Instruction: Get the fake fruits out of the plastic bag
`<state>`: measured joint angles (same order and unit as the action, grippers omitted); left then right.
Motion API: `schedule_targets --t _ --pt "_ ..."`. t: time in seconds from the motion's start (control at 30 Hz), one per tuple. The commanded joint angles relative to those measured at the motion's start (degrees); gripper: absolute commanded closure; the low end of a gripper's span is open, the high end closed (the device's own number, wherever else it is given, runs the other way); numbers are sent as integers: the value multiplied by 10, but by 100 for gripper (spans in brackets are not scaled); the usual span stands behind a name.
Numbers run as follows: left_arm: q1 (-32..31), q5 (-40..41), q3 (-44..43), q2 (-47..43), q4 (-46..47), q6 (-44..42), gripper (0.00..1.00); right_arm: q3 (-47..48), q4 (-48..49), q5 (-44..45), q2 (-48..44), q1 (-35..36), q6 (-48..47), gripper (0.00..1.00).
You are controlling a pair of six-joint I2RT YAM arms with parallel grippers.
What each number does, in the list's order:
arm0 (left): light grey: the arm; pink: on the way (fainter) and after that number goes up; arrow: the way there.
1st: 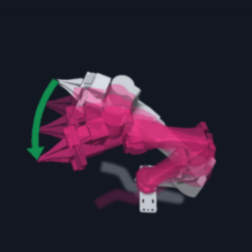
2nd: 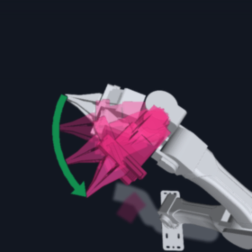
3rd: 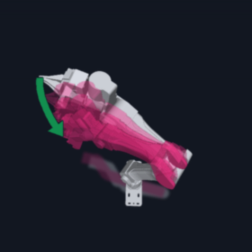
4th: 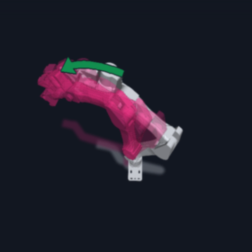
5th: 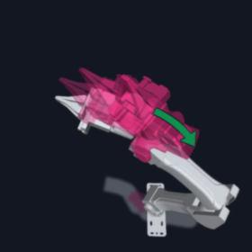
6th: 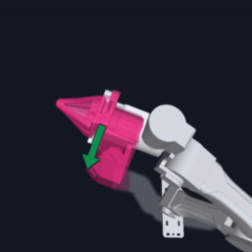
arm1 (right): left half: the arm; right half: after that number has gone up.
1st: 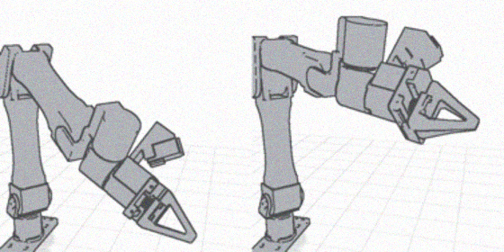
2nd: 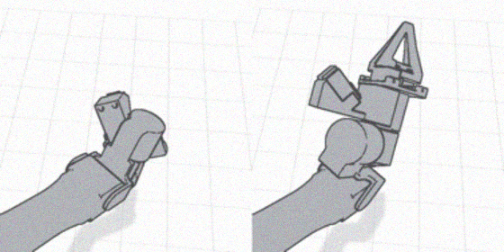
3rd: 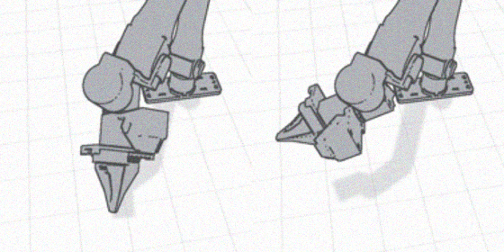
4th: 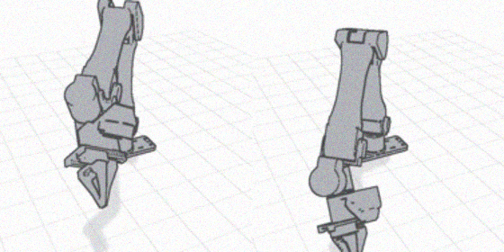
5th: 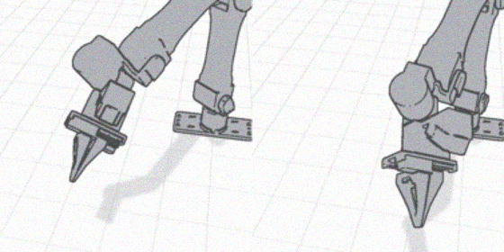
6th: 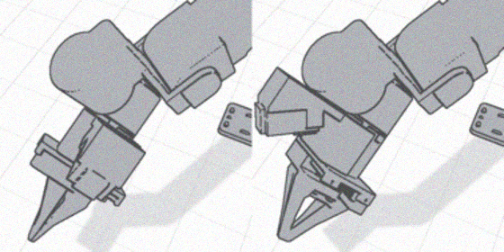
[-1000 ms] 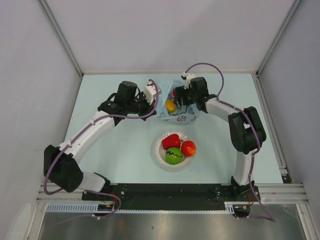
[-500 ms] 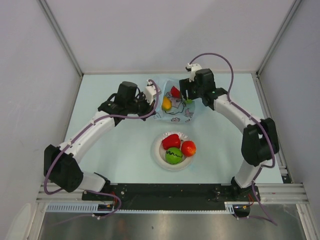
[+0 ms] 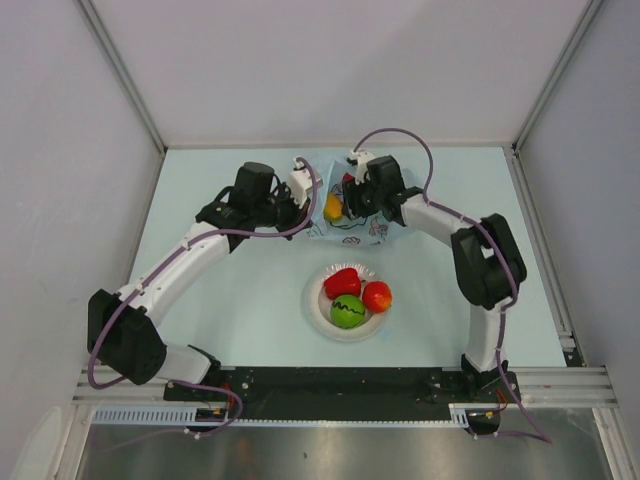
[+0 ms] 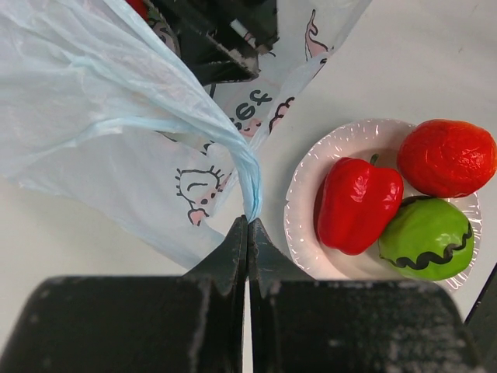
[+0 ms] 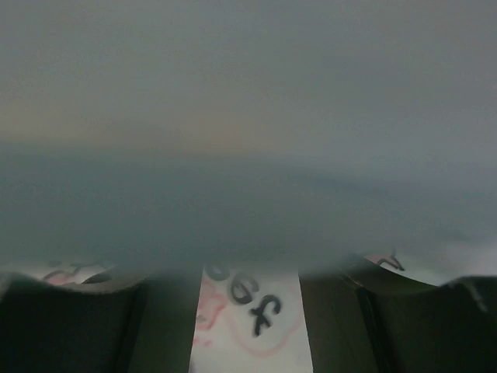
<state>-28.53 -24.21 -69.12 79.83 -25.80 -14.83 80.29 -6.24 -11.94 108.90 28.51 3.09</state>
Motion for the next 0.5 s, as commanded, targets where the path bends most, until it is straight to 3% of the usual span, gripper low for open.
schedule_targets --t 0.0,0.33,0.47 --pt "0 -1 -4 -14 14 4 100 71 40 10 54 -16 -2 46" --pt "0 10 3 -14 3 -12 100 140 56 -18 134 -5 11 20" --pt "0 14 1 -13 3 -15 100 161 56 -13 162 7 14 15"
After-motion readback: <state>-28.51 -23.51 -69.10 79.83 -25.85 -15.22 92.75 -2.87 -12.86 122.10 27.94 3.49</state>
